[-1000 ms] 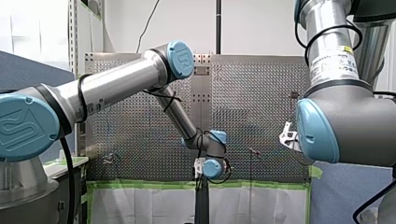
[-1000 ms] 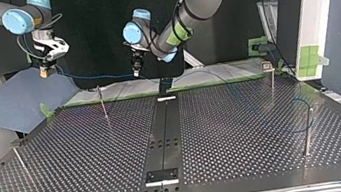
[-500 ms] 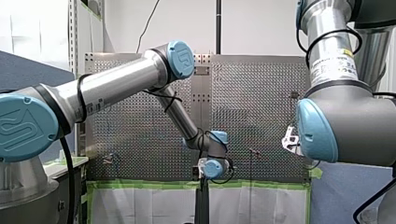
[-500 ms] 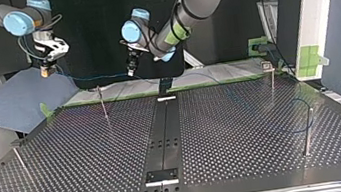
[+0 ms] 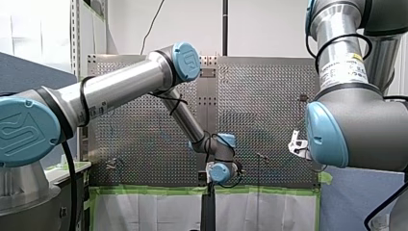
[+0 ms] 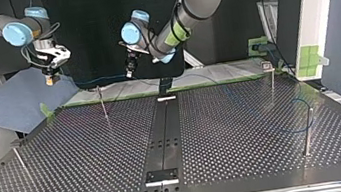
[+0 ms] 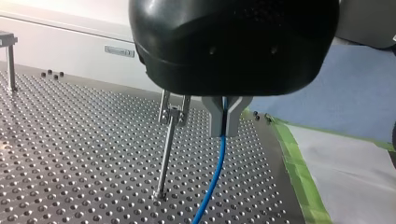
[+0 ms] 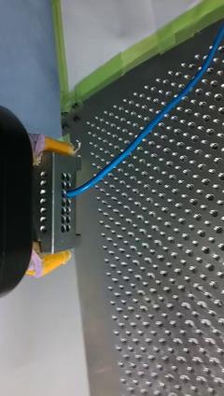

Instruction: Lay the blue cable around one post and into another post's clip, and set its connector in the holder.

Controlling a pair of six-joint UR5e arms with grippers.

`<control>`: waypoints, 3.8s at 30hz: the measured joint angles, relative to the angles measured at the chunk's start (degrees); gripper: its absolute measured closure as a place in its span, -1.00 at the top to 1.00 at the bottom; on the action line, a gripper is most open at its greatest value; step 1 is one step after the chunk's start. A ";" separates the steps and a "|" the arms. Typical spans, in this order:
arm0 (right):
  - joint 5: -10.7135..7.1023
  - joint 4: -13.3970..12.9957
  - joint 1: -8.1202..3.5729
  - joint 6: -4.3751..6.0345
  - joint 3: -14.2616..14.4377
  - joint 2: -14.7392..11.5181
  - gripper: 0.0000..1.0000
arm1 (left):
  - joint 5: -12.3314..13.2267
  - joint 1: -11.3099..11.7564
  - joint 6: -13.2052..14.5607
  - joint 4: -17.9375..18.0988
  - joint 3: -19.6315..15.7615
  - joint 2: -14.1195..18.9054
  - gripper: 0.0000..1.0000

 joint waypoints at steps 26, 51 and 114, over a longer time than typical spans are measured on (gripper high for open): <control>-13.01 0.62 -5.04 -5.24 -2.14 1.63 -1.00 | 0.46 -1.11 2.06 -2.91 0.52 0.04 -0.98; -20.19 1.75 -8.21 -1.98 -6.64 3.51 -1.00 | 1.91 0.06 1.97 -4.05 0.34 3.86 -0.98; -17.74 2.90 -9.86 -1.36 -10.78 8.77 -1.00 | 5.85 2.63 -1.36 -4.13 5.80 -0.92 -0.98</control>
